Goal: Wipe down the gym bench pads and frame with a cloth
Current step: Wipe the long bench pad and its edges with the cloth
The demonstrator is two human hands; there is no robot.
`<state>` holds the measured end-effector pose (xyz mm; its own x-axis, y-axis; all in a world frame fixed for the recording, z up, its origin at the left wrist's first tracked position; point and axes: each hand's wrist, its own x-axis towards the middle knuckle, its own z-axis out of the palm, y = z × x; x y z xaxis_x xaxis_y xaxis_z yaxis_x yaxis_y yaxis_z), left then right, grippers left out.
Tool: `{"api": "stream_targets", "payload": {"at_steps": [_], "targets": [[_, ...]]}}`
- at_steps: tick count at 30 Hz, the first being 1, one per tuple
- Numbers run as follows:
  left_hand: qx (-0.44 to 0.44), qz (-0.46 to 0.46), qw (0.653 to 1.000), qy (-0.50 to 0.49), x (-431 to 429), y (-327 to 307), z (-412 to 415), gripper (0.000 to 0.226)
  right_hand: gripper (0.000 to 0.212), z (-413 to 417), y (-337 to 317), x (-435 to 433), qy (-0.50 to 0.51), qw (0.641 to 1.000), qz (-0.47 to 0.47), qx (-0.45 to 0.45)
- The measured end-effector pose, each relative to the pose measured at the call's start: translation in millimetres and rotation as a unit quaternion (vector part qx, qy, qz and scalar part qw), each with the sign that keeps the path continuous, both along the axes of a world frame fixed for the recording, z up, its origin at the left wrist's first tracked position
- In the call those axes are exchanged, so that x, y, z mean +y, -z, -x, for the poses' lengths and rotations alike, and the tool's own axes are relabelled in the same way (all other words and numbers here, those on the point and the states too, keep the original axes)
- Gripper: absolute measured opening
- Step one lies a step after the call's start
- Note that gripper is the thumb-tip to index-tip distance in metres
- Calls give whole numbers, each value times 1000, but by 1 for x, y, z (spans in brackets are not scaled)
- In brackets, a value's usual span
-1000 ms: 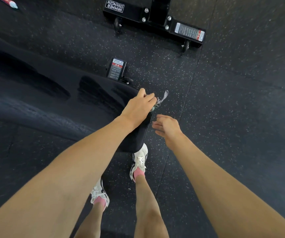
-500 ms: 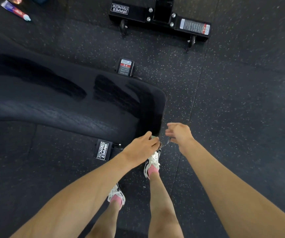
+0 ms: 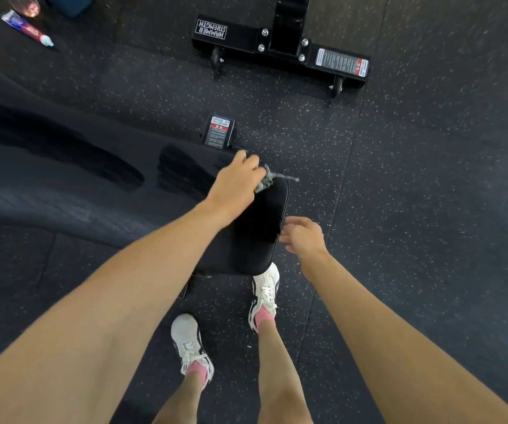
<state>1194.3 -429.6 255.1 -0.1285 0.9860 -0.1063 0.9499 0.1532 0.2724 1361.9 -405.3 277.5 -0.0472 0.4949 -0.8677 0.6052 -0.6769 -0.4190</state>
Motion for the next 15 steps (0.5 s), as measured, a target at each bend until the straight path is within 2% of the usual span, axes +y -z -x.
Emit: {"api": "stream_targets", "payload": {"at_steps": [4,7,10,15], "targets": [[-8,17,996,-84,30,-3,5,31,48,8,6,14,-33,999,-9,-1],[-16,-10,994,-108,29,0,-1,33,54,14,6,18,-45,999,-4,-1],[-38,-53,996,-54,7,5,-9,37,55,18,5,16,-52,999,-15,-9],[-35,-34,996,75,-45,1,-29,35,52,20,7,12,-65,996,-48,-30]]}}
